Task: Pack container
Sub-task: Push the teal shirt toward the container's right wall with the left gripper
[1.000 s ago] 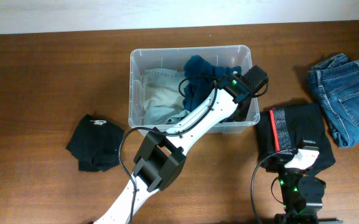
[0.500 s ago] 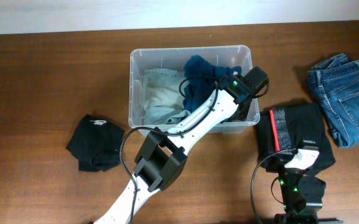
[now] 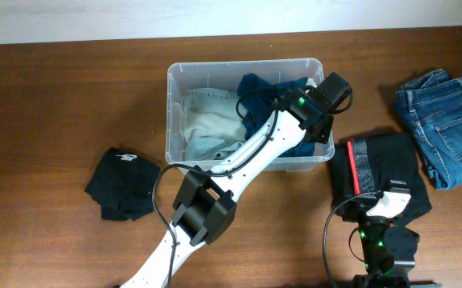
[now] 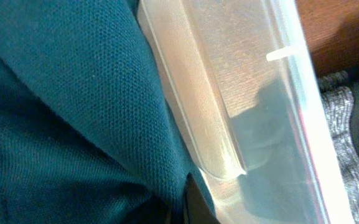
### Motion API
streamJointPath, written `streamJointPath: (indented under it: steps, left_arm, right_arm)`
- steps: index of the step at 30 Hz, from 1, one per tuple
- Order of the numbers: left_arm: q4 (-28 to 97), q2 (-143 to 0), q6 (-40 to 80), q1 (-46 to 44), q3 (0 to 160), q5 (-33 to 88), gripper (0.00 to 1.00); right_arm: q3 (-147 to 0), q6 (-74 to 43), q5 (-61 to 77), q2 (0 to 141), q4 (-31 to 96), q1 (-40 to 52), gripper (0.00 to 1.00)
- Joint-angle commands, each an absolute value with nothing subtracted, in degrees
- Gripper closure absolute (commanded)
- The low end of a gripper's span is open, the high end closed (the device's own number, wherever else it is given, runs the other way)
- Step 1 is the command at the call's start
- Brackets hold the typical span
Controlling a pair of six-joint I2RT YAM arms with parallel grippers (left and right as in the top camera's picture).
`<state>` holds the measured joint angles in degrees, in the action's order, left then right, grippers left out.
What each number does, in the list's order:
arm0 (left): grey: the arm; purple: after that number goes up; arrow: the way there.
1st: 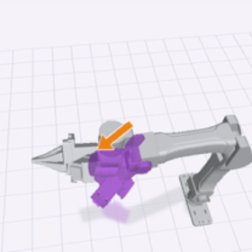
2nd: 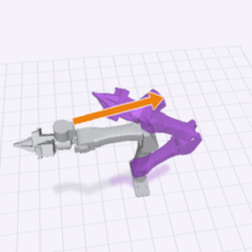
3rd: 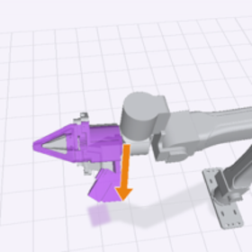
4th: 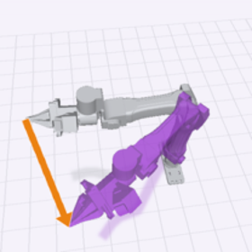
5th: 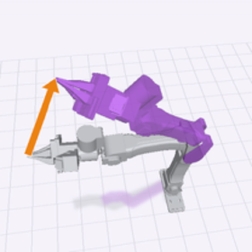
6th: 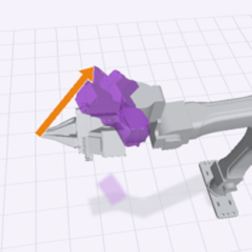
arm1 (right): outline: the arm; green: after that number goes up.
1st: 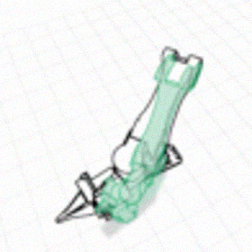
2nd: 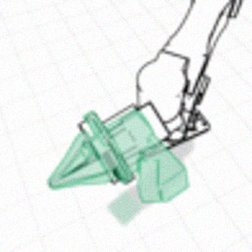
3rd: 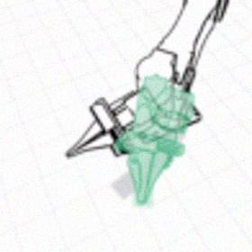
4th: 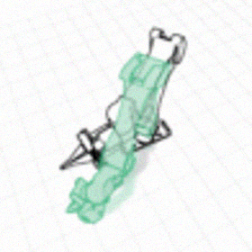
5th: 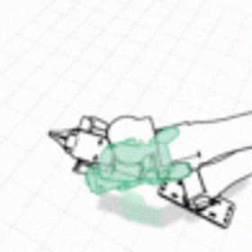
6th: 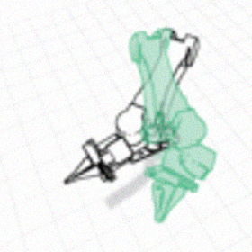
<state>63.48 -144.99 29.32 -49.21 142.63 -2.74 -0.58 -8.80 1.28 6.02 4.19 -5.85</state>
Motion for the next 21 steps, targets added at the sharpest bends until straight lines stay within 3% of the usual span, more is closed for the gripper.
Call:
streamJointPath:
  steps: [1,3,5,10,14,16,20,21]
  left_arm:
    - [62.3,-145.4,30.8,-49.3,144.1,1.3,0.99]
    - [62.5,-145.4,30.8,-49.3,144.1,1.3,0.92]
    - [62.8,-145.4,30.8,-49.2,144.1,1.3,0.61]
    - [65.3,-144.1,30.3,-48.5,145.6,-0.4,0.56]
    - [70.2,-142.3,29.9,-46.9,148.4,-5.1,0.57]
    - [72.8,-141.8,30.0,-46.0,148.9,-7.0,0.64]
    - [76.8,-141.9,30.0,-44.4,148.8,-7.4,0.96]
    - [77.5,-142.0,30.0,-44.1,148.7,-7.4,0.99]
  right_arm:
    - [-0.3,-8.6,0.8,5.6,4.5,-5.5,0.01]
    - [-0.3,-8.6,0.8,5.6,4.5,-5.5,0.02]
    - [-0.3,-8.6,0.8,5.6,4.5,-5.5,0.01]
    - [-0.3,-8.6,0.8,5.6,4.5,-5.5,0.01]
    - [-0.3,-8.6,0.8,5.6,4.5,-5.5,0.01]
    - [-0.3,-8.6,0.8,5.6,4.5,-5.5,0.01]
    - [-0.3,-8.6,0.8,5.6,4.5,-5.5,0.01]
    - [-0.3,-8.6,0.8,5.6,4.5,-5.5,0.01]
